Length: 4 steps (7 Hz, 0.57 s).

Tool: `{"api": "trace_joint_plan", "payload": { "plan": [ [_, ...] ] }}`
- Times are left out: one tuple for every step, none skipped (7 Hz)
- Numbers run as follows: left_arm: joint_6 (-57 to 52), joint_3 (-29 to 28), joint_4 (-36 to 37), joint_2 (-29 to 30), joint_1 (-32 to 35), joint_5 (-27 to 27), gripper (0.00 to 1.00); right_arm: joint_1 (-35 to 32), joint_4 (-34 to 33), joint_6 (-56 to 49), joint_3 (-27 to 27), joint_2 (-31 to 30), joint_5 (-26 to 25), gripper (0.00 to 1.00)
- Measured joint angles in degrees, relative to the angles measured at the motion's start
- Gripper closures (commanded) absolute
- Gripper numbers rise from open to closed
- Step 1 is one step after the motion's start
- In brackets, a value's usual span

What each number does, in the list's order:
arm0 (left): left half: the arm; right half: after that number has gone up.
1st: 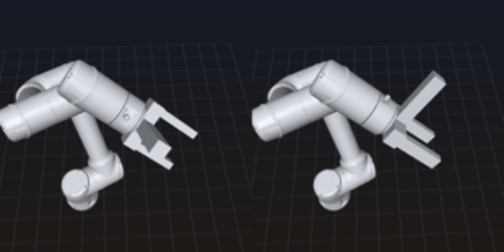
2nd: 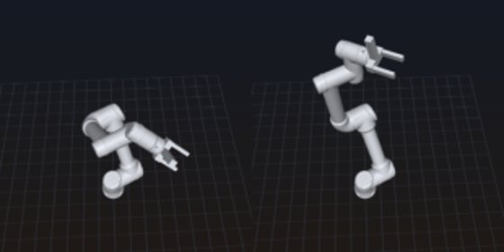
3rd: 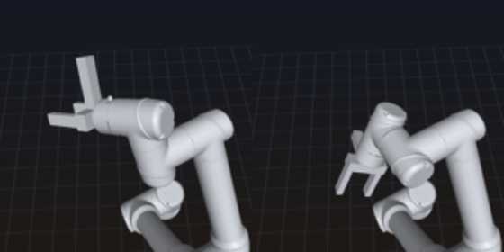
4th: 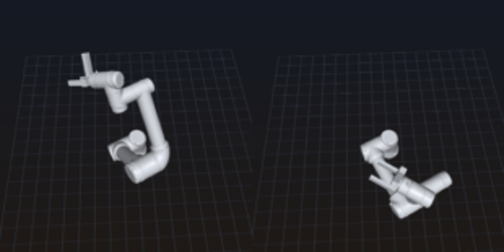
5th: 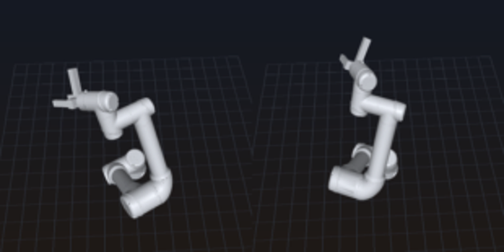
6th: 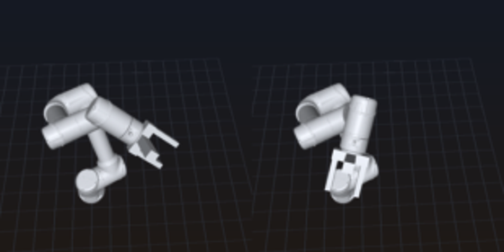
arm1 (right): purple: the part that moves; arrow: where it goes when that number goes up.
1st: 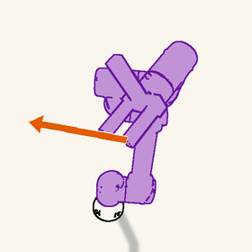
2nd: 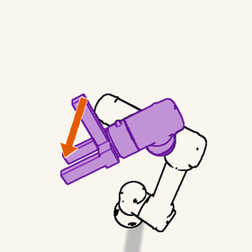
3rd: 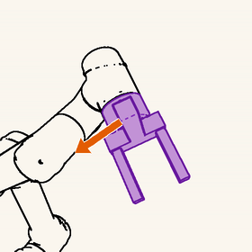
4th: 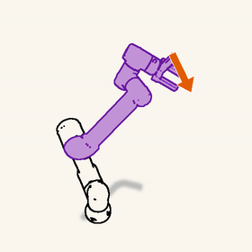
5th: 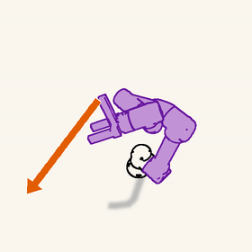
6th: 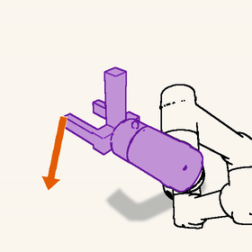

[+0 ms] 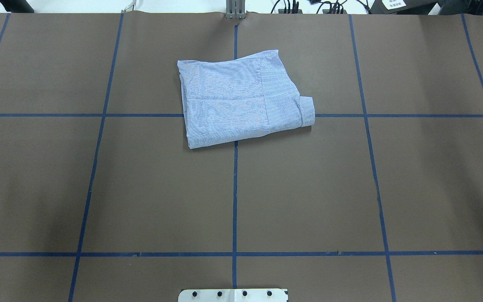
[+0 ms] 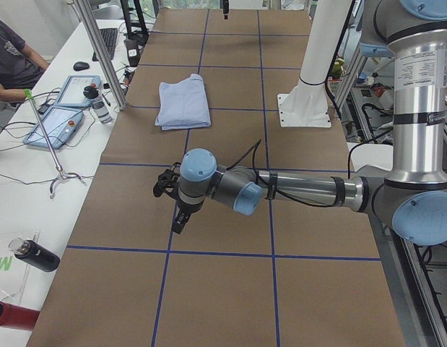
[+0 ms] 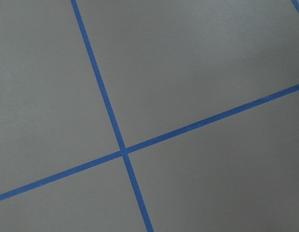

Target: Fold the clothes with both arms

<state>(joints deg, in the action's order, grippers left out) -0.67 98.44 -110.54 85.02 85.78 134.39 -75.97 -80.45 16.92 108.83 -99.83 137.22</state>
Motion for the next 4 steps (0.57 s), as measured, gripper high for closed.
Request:
{"api": "trace_joint_plan", "payload": {
  "plan": [
    [0.0,0.0,0.0,0.0,0.0,0.0,0.00,-0.2,0.0,0.0,-0.1,0.0,1.4,0.00],
    [0.0,0.1,0.0,0.0,0.0,0.0,0.00,-0.3,0.0,0.2,-0.2,0.3,2.0,0.00],
    [0.0,0.1,0.0,0.0,0.0,0.0,0.00,-0.3,0.0,0.4,-0.1,0.4,2.3,0.00],
    [0.0,0.4,0.0,0.0,0.0,0.0,0.00,-0.4,0.0,0.4,0.1,0.4,2.4,0.00]
  ]
}}
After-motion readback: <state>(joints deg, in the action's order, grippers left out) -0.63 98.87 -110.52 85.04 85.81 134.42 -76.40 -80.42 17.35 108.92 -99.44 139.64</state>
